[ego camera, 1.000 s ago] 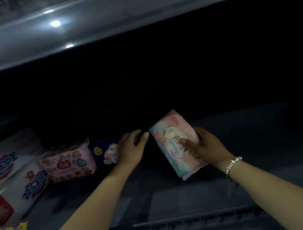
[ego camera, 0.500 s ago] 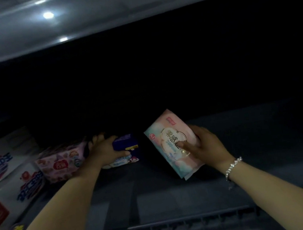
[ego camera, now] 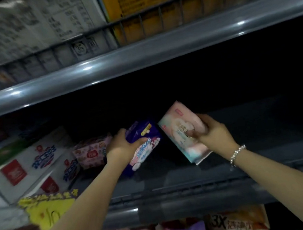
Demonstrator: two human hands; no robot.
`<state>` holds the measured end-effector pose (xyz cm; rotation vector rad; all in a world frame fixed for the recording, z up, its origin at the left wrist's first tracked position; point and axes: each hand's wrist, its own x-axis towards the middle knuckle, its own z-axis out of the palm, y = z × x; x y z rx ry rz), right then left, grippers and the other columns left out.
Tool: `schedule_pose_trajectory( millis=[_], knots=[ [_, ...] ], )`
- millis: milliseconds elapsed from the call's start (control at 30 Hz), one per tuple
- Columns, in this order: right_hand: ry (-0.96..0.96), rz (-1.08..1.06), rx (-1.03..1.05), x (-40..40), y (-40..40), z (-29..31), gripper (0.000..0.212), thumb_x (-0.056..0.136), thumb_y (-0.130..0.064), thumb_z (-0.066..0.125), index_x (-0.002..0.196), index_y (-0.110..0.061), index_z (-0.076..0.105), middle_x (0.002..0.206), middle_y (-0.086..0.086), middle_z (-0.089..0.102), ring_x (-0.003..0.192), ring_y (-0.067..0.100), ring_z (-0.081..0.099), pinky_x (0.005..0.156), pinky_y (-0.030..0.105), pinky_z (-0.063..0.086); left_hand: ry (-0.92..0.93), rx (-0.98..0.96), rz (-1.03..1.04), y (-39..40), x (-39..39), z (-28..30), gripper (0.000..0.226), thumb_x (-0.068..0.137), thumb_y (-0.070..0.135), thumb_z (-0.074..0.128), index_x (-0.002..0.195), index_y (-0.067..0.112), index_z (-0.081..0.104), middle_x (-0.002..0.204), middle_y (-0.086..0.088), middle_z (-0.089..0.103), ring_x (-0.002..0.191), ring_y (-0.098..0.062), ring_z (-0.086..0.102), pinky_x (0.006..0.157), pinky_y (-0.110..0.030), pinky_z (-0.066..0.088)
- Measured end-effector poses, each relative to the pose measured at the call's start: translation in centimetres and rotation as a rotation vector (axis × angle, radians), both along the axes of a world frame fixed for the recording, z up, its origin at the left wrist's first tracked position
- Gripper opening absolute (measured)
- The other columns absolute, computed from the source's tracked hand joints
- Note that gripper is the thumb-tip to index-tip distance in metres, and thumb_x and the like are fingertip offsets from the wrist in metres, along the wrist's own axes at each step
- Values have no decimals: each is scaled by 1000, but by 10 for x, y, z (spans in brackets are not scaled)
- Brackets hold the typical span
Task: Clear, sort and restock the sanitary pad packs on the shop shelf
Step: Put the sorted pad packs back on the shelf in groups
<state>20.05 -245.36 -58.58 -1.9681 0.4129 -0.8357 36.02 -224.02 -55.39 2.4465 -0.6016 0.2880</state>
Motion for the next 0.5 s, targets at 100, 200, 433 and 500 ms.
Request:
schedule_pose_trajectory(
  millis=[100,200,433,500],
  knots=[
    [-50,36,70,-29,20,10,57,79,-33,77,130,-21,53,106,-5,65,93,13,63,70,17,50,-159,-38,2,23,-43,17,61,71,62,72,106,15,56,99,-4,65,92,-26,61,78,-36,49],
    [-90,81,184,-64,39,15,42,80,-33,76,116,-25,56,105,-4,66,94,14,65,78,35,57,-177,-71,-12,49,-92,29,58,69,65,71,99,18,56,88,2,63,81,-19,60,71,-38,51],
    [32,162,255,-157,70,-10,38,81,-34,75,114,-25,59,101,-12,67,88,5,66,63,19,51,33,1,-66,93,-184,7,44,72,60,70,83,22,50,69,4,61,59,-10,57,49,-24,36],
    [84,164,267,-180,76,-29,39,80,-33,75,114,-26,58,101,-14,66,87,3,65,60,17,51,88,44,-79,99,-201,-12,48,71,61,69,88,19,53,72,3,63,62,-11,59,50,-24,37]
  ],
)
